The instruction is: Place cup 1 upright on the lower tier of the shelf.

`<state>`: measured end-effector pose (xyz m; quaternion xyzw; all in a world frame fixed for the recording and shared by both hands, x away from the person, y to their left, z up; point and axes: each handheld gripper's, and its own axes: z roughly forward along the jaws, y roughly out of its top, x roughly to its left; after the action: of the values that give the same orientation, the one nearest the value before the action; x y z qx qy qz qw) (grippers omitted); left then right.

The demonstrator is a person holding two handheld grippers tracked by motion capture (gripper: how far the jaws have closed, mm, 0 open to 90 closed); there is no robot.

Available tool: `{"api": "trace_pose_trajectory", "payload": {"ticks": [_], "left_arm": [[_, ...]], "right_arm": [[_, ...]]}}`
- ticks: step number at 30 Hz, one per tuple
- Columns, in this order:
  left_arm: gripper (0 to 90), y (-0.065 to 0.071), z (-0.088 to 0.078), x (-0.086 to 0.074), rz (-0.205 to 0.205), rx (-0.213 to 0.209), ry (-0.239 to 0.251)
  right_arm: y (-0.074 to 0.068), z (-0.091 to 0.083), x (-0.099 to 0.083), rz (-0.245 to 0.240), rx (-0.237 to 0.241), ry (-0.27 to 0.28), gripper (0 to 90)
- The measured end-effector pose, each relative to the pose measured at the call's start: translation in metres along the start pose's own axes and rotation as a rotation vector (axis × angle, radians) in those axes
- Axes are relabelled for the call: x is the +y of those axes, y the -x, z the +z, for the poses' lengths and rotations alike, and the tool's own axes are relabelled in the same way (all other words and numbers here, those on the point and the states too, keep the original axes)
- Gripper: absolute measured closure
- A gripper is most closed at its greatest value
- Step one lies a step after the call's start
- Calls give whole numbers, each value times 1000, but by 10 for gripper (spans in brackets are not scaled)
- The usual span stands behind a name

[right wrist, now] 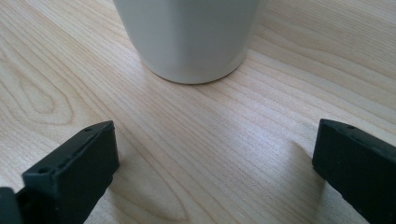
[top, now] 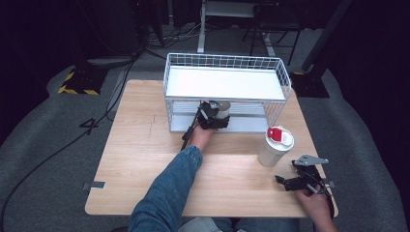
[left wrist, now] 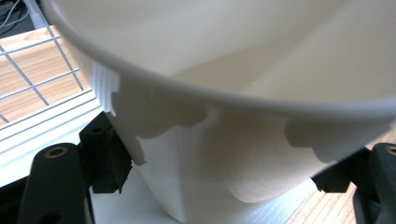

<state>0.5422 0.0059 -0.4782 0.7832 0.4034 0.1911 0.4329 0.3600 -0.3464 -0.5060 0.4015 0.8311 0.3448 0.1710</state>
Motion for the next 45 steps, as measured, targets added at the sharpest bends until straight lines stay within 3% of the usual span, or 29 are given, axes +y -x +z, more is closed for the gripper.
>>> {"api": "trace_pose_trajectory", "payload": {"ticks": [5, 8, 13, 20, 24, 37, 45], "left_arm": [[226, -1, 1, 0, 16, -14, 3], [221, 0, 0, -1, 14, 0, -9], [160, -1, 1, -1, 24, -9, -12], [117, -1, -7, 0, 10, -27, 23], [112, 0, -16, -2, 22, -16, 20], [120, 8, -50, -12, 6, -61, 58], [132, 16, -79, -14, 30, -89, 72]], "right_arm": [[0, 0, 0, -1, 0, 1, 5], [0, 0, 0, 0, 0, 0, 6], [0, 0, 0, -1, 0, 1, 6], [0, 0, 0, -1, 0, 1, 5], [0, 0, 0, 0, 0, 0, 5], [0, 0, 0, -1, 0, 1, 5], [0, 0, 0, -2, 0, 1, 6]]}}
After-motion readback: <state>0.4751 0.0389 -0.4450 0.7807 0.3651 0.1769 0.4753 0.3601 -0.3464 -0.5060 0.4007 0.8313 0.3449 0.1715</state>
